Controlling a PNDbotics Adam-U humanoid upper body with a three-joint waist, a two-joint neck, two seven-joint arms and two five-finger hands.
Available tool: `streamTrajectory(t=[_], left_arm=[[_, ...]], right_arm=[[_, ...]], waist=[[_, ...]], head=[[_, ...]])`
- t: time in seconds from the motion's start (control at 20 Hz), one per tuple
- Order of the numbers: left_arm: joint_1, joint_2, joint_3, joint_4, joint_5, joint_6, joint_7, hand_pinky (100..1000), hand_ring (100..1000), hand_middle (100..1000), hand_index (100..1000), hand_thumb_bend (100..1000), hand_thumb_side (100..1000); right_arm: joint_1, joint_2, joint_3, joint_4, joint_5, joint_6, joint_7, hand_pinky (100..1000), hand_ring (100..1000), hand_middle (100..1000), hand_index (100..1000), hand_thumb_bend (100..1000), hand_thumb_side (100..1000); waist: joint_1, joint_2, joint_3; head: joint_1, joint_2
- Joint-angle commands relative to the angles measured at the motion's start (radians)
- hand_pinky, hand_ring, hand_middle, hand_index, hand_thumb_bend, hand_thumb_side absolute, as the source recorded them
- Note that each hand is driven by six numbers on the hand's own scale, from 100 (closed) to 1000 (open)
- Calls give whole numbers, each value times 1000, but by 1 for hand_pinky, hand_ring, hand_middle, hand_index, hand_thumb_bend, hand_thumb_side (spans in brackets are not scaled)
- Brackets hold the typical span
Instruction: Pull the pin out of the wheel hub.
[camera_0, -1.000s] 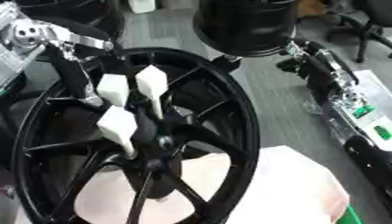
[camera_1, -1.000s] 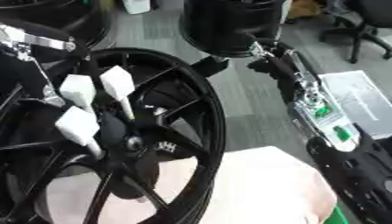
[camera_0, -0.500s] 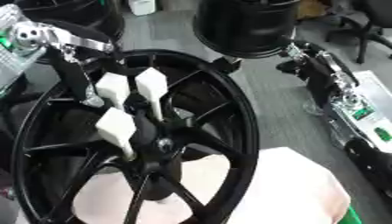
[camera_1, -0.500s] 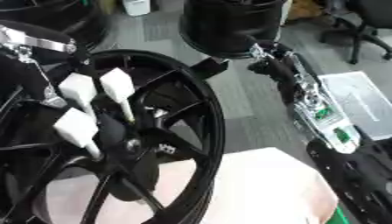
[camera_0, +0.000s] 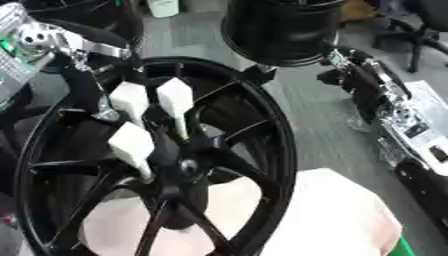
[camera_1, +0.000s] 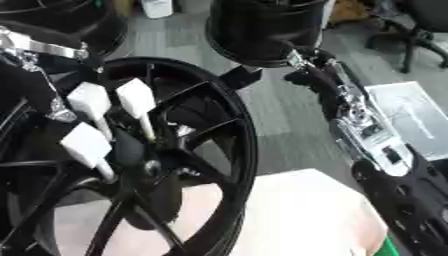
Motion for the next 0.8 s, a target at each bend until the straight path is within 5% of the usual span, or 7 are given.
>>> streamTrajectory(t=[0.05,0.8], left_arm=[[-35,17,31,-40,7,9,2,842,736,614,248,304,100],[-41,73,129,-154,8,54,2,840,729,602,237,336,100]], right_arm=[[-16,-16,-9,-13,-4,-1,-2,789,599,644,788,446,501],[-14,-24,-10,-12,-6,-1,-3,789,599,645,788,442,503]], waist=[[-2,-19,-2],[-3,-25,10]], head=[[0,-10],[-5,-2]])
